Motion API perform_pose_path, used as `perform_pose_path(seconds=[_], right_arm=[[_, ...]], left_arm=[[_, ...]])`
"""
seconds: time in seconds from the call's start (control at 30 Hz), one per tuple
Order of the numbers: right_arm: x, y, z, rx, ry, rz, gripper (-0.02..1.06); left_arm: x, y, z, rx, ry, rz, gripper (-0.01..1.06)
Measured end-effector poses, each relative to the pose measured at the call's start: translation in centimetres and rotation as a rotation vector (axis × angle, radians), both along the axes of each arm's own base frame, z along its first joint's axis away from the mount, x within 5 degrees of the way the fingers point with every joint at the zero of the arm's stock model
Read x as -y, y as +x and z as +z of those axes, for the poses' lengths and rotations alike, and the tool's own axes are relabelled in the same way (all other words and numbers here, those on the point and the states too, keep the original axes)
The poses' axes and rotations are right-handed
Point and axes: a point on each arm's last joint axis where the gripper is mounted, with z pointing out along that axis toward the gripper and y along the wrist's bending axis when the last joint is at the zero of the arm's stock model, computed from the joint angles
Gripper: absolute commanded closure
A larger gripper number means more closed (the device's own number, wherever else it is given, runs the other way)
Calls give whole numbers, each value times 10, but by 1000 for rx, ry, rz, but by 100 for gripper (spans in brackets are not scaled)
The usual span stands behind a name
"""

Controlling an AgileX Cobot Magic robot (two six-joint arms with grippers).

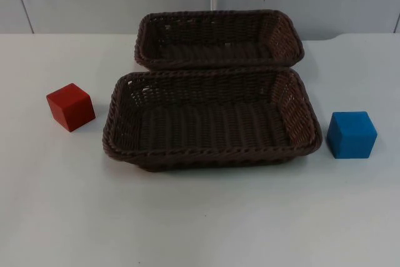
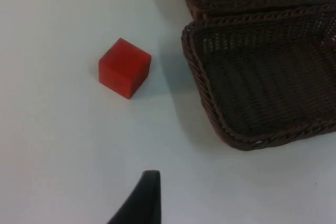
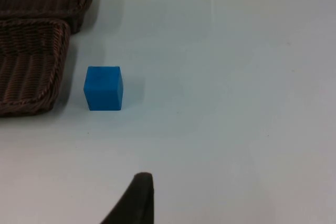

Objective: Pick up one cube with the left hand and place it into the upper basket. Pick up one cube with the right hand and place it into the lower basket.

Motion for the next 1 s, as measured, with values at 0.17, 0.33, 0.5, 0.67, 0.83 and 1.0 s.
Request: perform_pose_path(seconds=[0.17,0.33,0.5,0.67,0.83,1.0], right_arm=[[0,0,0,0,-2,-1,-1],[0,0,0,0,-2,-1,-1],[0,0,0,0,-2,-1,-1],[0,0,0,0,-2,-1,-1],[0,0,0,0,-2,-1,-1],[0,0,0,0,-2,-1,-1]], left_arm=[[3,20,-10,-44,-35,-38,0],[2,40,-9,-65,-43,-45,0],[0,60,-4,-75,-43,-43,0],[-2,80,-5,-97,-38,-52,0],[-4,104,-15,-139,-46,-40,0],[-6,125,-27,-184,-60,-29,0]])
